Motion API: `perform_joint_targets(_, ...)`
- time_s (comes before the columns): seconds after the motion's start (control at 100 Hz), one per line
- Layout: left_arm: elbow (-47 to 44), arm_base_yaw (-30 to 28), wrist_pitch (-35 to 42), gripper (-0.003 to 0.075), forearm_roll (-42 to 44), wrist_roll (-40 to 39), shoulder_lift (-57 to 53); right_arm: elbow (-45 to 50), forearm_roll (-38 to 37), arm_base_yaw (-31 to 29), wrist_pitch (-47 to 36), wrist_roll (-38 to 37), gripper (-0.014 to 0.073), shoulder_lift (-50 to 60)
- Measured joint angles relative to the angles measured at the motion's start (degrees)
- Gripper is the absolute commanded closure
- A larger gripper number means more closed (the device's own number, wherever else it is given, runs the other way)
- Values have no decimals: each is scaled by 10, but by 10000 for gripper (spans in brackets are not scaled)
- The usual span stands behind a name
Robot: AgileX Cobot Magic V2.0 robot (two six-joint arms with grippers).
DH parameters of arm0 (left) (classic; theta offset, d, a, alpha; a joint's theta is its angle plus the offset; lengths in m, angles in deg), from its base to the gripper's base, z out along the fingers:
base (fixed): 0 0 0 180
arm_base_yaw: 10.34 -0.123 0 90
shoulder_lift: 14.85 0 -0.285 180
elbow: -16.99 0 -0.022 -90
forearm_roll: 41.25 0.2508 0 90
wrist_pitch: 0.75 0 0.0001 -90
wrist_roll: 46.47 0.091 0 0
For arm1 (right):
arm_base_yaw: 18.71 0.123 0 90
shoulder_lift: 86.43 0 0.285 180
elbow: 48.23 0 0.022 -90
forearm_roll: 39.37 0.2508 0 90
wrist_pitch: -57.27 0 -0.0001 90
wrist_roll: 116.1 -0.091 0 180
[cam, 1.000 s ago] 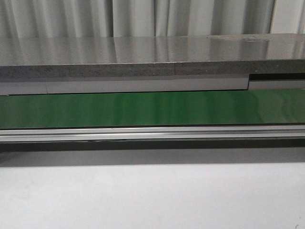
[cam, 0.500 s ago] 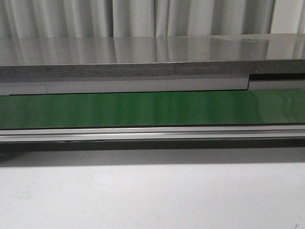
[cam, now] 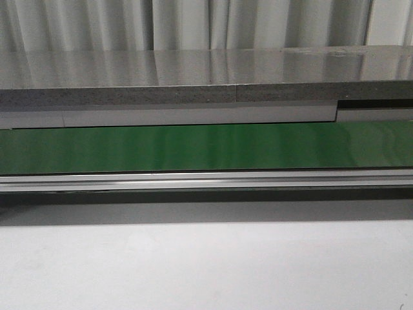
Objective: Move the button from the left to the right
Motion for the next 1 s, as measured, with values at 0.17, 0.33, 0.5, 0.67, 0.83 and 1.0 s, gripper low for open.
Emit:
perform_joint_targets(0.17,0,0,0,617,0,0,0,0,0,0,0,0,661,0)
perform_joint_targets(0.33,0,0,0,247,0,0,0,0,0,0,0,0,661,0)
perform_joint_targets(0.5,0,0,0,133,-3,0,0,0,0,0,0,0,661,0)
perform_joint_targets(0.67,6,0,-6,133,32,-48,7,0,0,0,0,0,661,0)
perform_joint_targets(0.83,41,0,-50,133,133,-97,53,0,0,0,0,0,661,0)
perform_joint_targets(1.0,105,0,-79,133,195,-106,130,0,0,0,0,0,661,0)
